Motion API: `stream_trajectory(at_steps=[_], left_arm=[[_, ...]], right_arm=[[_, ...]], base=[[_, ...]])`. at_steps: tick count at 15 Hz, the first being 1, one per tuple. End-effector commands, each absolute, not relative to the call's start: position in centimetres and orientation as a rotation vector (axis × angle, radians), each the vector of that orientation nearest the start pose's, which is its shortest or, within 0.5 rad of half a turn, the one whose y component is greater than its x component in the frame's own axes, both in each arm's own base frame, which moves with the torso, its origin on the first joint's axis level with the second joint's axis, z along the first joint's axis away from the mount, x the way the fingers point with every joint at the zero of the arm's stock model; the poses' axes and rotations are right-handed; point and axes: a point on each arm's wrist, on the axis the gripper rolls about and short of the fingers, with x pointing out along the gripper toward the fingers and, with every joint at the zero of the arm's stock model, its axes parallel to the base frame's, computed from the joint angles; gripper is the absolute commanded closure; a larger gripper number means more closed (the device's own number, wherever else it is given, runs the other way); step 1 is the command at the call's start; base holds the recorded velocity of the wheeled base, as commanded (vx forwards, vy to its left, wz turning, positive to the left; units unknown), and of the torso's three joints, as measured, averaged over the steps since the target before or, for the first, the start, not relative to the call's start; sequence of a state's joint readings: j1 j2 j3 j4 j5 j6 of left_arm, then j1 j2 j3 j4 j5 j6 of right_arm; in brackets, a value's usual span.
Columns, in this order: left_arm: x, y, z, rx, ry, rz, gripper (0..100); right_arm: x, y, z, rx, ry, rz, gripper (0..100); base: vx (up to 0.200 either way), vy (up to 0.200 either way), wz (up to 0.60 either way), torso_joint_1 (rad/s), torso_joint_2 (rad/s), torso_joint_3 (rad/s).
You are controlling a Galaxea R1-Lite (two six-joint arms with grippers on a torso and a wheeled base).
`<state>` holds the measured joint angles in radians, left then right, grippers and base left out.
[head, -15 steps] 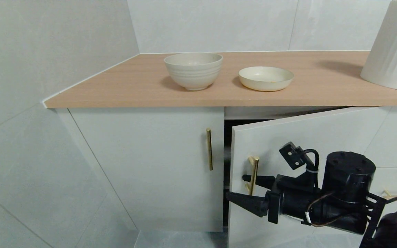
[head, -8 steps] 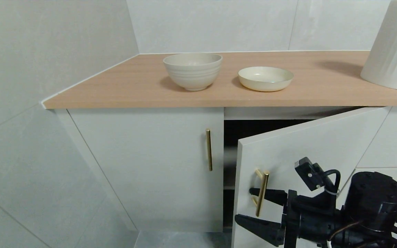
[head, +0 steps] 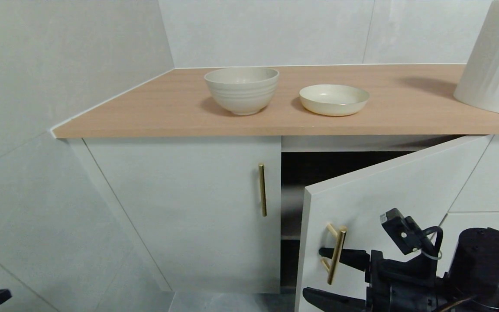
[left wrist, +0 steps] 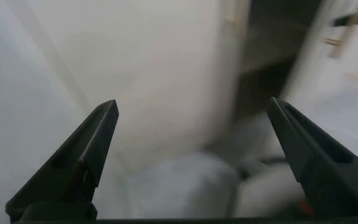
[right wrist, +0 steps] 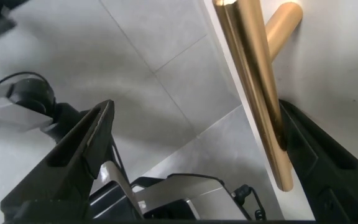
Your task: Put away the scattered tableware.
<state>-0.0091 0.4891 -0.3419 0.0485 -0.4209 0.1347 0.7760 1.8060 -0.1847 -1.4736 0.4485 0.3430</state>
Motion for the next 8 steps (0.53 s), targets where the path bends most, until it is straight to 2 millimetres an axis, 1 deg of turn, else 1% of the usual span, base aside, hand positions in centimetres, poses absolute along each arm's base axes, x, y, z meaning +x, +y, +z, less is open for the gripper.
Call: stream_trajectory(at_steps=[1,2,3,4,5,6,8], left_arm=[[11.5,-2.9,19.9,0.030,0.429,-0.702,0],[13.1,-3.9,19.5,0.038,0.446,-0.754,0],[14.0,-4.5,19.3,0.044,0.447,-0.786,0],[16.2,-6.6,18.4,0.055,0.447,-0.862,0],[17.0,-7.3,18.0,0.050,0.452,-0.882,100],[18.7,-8.9,17.0,0.028,0.461,-0.917,100],[20.9,-10.6,15.7,0.003,0.444,-0.942,100]], right_arm=[[16.0,17.1,9.7,0.272,0.378,1.180,0],[15.8,16.8,9.5,0.270,0.392,1.177,0],[15.6,16.7,9.3,0.269,0.404,1.174,0],[15.6,16.6,9.0,0.265,0.421,1.171,0],[15.6,16.6,8.9,0.264,0.424,1.168,0],[15.6,16.6,9.0,0.265,0.419,1.169,0],[15.6,16.7,9.0,0.266,0.416,1.170,0]], base=[[0.000,0.000,0.00,0.000,0.00,0.000],[0.000,0.000,0.00,0.000,0.00,0.000],[0.000,0.000,0.00,0.000,0.00,0.000],[0.000,0.000,0.00,0.000,0.00,0.000],[0.000,0.000,0.00,0.000,0.00,0.000],[0.000,0.000,0.00,0.000,0.00,0.000],[0.000,0.000,0.00,0.000,0.00,0.000]])
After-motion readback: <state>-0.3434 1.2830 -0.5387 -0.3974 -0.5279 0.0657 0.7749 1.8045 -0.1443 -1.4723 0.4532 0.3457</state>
